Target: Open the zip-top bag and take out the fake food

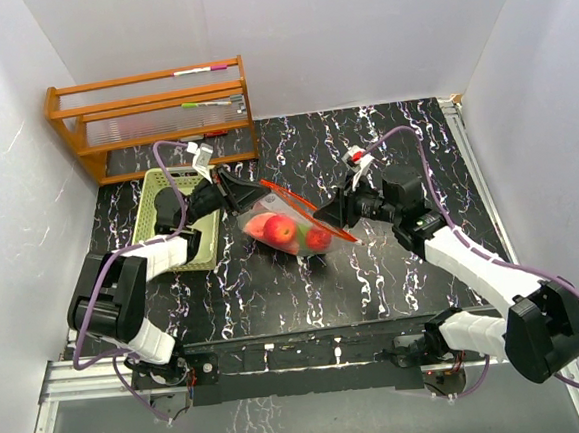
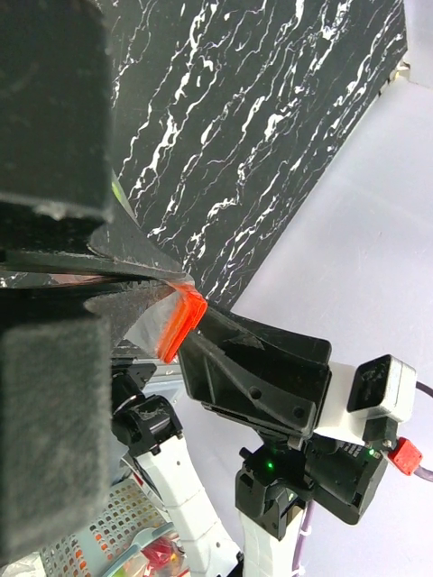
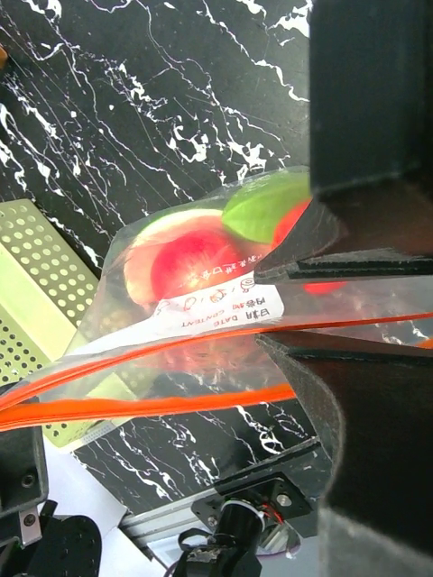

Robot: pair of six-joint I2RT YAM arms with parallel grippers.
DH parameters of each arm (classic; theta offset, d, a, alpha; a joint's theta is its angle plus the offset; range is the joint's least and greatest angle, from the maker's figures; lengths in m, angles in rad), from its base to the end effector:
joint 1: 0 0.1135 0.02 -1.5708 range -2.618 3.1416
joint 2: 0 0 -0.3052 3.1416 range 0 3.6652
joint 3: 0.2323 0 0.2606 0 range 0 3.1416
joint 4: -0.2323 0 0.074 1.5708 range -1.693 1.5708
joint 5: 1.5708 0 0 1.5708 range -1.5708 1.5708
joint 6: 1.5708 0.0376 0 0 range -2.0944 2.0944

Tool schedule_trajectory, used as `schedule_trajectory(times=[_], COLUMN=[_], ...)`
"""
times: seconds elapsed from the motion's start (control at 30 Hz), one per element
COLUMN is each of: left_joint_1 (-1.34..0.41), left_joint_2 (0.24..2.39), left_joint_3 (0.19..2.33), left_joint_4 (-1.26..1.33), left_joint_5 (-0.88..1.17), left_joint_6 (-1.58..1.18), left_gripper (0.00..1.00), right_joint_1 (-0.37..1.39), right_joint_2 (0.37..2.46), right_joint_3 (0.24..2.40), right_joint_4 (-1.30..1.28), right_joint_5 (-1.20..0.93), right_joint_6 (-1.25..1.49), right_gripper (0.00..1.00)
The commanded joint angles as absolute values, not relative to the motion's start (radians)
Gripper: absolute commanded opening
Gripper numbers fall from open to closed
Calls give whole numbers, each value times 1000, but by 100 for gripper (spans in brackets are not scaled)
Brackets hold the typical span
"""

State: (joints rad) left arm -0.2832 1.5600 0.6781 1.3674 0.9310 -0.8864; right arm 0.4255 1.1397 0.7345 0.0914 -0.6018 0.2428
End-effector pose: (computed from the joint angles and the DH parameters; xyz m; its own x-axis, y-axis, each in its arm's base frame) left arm 0.2888 -0.1155 0.3061 -0.3738 -0.3730 -0.8492 0.8833 0.1360 -0.4486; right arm 0.2181 0.1222 0.3135 -0.4726 0.0034 -0.8813 -0.7388 0.5437 0.3983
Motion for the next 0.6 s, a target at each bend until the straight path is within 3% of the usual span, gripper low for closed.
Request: schedule_trajectory(times=[0.0,0.13,0.23,0.4,0.5,0.57], left_joint_1=[-288,-288,-287,-288,-288,-287], left_joint_2=[1520,1490,1450,1412,1383,1358], left_joint_3=[653,659,658,683,683,687], left_joint_4=[1409,1334,1253,1094,1042,986], left_joint_5=[927,905,874,846,819,800], left_joint_6=[-869,-837,-788,-735,-716,-696], left_gripper=[0,0,0,35,46,47], right_joint_1=[430,431,431,430,430,428], right_joint_2=[1144,1135,1122,1112,1086,1062], right_joint_3=[752,768,775,795,805,821], right_joint_4=[164,166,178,171,150,121], right_joint_5=[-598,-582,-566,-442,-291,-204], right_joint_6=[250,263,266,339,362,360], right_gripper=[24,10,8,8,8,8])
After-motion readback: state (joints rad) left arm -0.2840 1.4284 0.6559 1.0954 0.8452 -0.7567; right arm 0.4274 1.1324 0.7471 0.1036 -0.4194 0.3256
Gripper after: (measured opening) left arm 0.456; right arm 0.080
